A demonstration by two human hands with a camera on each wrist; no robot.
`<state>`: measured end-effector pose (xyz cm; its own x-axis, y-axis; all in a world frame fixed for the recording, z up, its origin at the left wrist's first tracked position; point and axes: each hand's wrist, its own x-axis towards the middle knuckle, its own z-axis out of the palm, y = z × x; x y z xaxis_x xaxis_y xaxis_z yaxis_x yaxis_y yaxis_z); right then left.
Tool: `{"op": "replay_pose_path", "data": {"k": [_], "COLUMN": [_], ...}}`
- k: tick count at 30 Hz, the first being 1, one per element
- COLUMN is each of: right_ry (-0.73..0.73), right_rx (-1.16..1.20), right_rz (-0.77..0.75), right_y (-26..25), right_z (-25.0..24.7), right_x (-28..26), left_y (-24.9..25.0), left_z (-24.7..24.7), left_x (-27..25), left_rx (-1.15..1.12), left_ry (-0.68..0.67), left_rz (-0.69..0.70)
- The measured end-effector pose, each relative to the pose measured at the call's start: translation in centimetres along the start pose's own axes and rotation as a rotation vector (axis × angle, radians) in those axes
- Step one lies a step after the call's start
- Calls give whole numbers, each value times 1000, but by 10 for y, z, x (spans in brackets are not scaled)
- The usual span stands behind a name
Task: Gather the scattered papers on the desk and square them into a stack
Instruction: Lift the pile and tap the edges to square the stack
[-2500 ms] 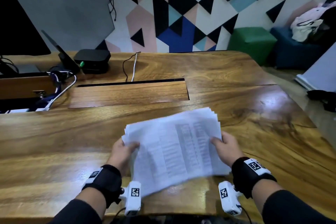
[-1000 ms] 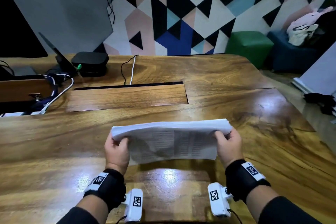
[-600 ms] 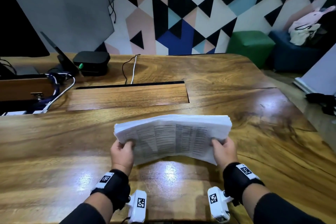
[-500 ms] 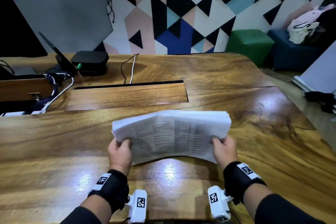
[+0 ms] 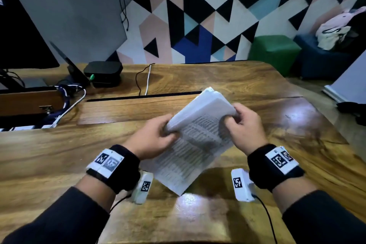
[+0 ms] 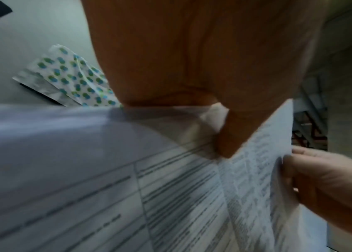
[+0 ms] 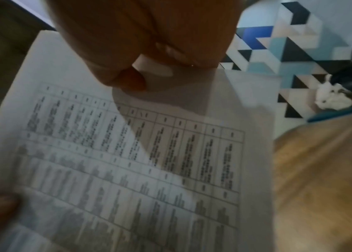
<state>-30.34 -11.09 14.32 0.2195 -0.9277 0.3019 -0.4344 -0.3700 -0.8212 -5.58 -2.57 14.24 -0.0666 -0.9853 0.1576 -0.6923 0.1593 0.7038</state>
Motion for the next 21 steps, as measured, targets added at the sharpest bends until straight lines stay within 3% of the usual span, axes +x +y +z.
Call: {"op": "replay_pose_path", "data": {"k": [4, 6, 8, 10, 12, 18, 21], "right_ry": [50, 120, 139, 95, 33, 164, 161], "right_rx": [-106, -96, 105, 445, 611, 598, 536], "right_rz": [-113, -80, 16, 137, 212, 151, 178], "right_y": [-14, -9, 1, 7, 3, -8, 5], "right_z": [-15, -29, -37, -32, -20, 7, 20], "right_x": [8, 10, 9, 8, 5, -16, -33], "left_y": [-4, -8, -11, -10, -4, -6, -11], "left_z": [10, 13, 16, 21, 25, 47, 61], "left_x": [-1, -7, -10, -11, -10, -18, -24], "left_rx": [-273, -497, -634, -692, -735, -816, -808], "left_ry": [140, 219, 278, 321, 361, 602, 640], "left_rz": [29, -32, -89, -106, -113, -241, -305]}}
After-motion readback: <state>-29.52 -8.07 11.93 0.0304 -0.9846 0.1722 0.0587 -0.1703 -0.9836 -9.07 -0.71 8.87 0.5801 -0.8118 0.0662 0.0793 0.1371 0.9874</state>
